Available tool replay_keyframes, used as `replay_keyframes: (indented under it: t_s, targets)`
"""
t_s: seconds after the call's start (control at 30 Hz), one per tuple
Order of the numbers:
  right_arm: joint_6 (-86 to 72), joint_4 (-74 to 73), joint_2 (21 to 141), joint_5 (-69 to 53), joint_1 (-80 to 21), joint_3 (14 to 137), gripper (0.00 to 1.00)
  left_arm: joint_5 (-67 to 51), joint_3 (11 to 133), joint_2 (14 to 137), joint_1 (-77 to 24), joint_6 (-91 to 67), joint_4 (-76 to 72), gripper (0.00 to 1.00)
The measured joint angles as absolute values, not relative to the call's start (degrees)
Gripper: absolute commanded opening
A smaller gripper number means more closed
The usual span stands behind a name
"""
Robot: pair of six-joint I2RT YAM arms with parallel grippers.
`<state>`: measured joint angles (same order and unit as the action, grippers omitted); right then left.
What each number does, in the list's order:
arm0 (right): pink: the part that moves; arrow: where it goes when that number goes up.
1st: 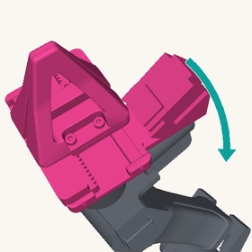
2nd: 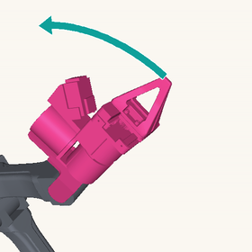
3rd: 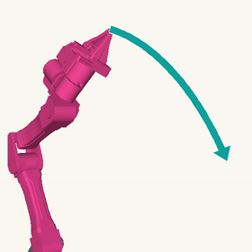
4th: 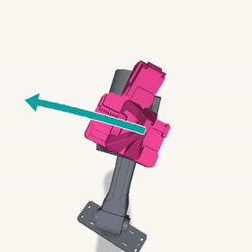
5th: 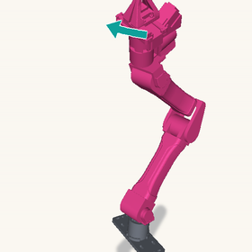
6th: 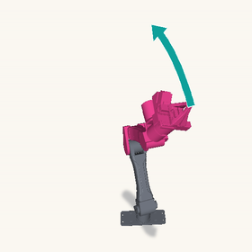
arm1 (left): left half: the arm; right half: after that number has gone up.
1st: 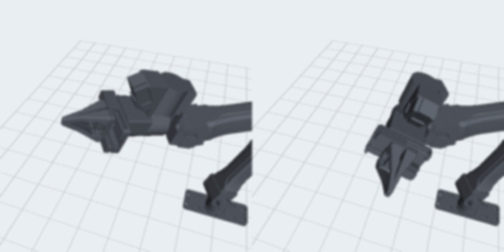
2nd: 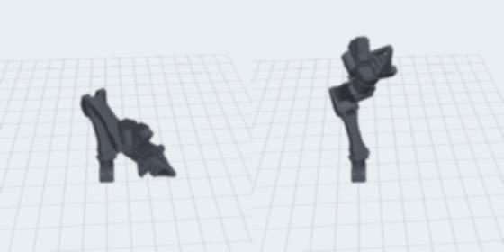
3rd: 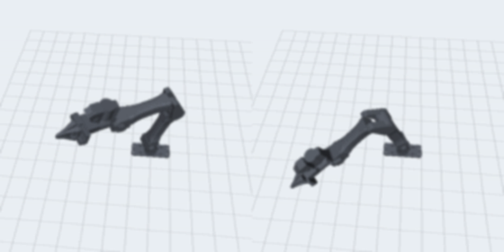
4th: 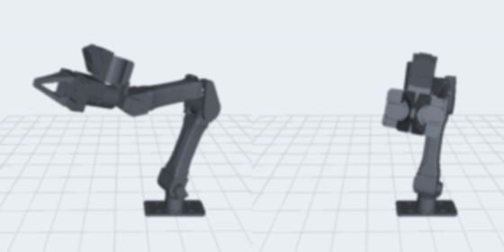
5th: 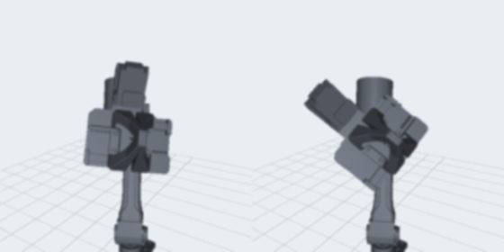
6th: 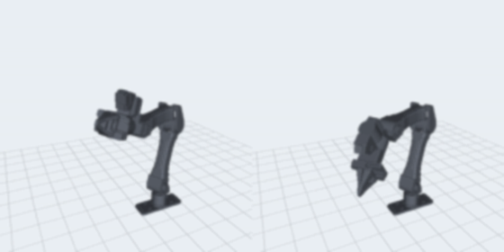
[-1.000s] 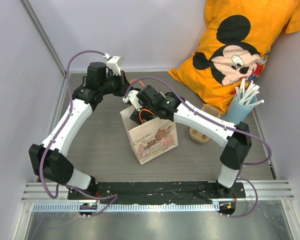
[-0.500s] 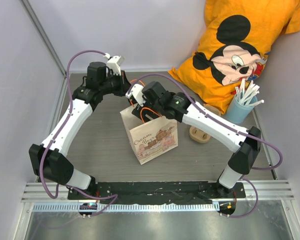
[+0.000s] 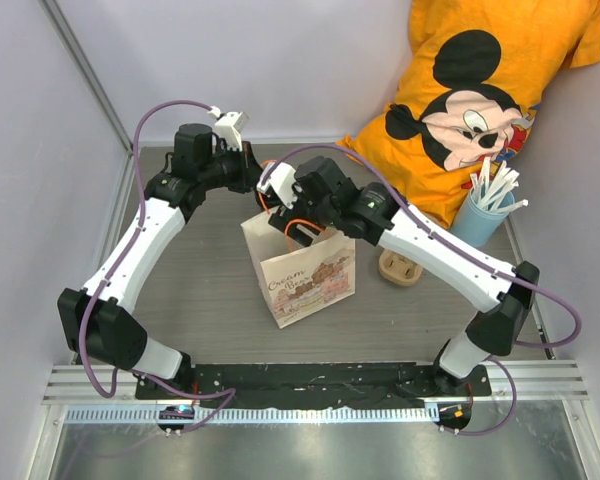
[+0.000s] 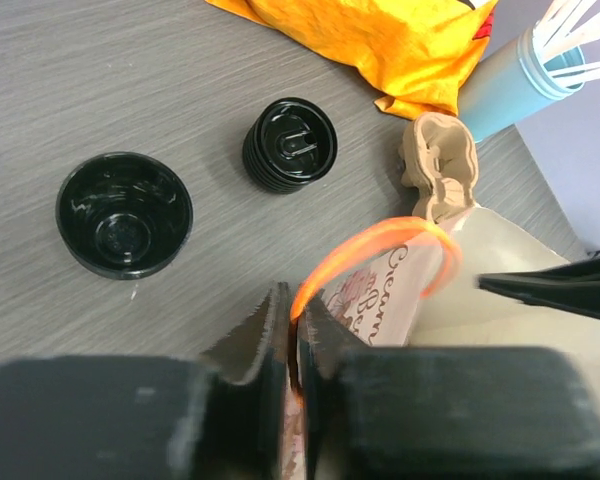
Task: Pack the takeout coffee
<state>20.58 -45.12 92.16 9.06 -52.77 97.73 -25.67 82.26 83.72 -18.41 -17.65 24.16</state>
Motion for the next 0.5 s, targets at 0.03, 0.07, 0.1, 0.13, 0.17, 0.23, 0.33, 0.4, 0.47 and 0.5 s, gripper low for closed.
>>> replay_keyframes:
  t_s: [0.03, 0.07, 0.1, 0.13, 0.17, 0.23, 0.33, 0.4, 0.47, 0.5]
  targets:
    - [20.86, -45.39, 91.57, 8.54, -52.77, 97.97, 0.85, -25.76, 82.26, 83.72, -18.41, -17.52, 24.18, 0.21]
    - [21.15, -45.58, 90.89, 7.88, -52.77, 98.19, 0.86, -25.80, 82.26, 83.72, -18.41, -17.58, 24.18, 0.23]
    - [21.50, -45.71, 90.06, 7.16, -52.77, 98.32, 0.85, -25.96, 82.26, 83.72, -18.41, -17.58, 24.14, 0.25]
    - [21.91, -45.87, 89.19, 6.55, -52.77, 98.48, 0.86, -26.06, 82.26, 83.72, -18.41, -17.54, 24.12, 0.29]
    - [22.28, -45.98, 88.33, 6.00, -52.77, 98.59, 0.86, -26.17, 82.26, 83.72, -18.41, -17.58, 24.10, 0.31]
    - [22.74, -46.22, 86.83, 5.08, -52.77, 98.80, 0.86, -26.30, 82.26, 83.72, -18.41, -17.54, 24.05, 0.39]
    - [23.55, -46.50, 84.86, 4.12, -52.60, 98.85, 0.86, -26.72, 82.26, 83.72, -18.41, -17.52, 23.97, 0.49]
    - [23.88, -46.72, 84.01, 3.49, -52.25, 98.85, 0.86, -26.89, 82.26, 83.72, -18.41, -17.56, 23.97, 0.55]
    - [24.10, -46.92, 83.48, 2.96, -51.90, 98.85, 0.86, -27.11, 82.26, 83.72, -18.41, -17.52, 23.97, 0.63]
    - [24.12, -46.96, 83.29, 2.74, -51.66, 98.85, 0.86, -27.18, 82.26, 83.72, -18.41, -17.45, 23.92, 0.66]
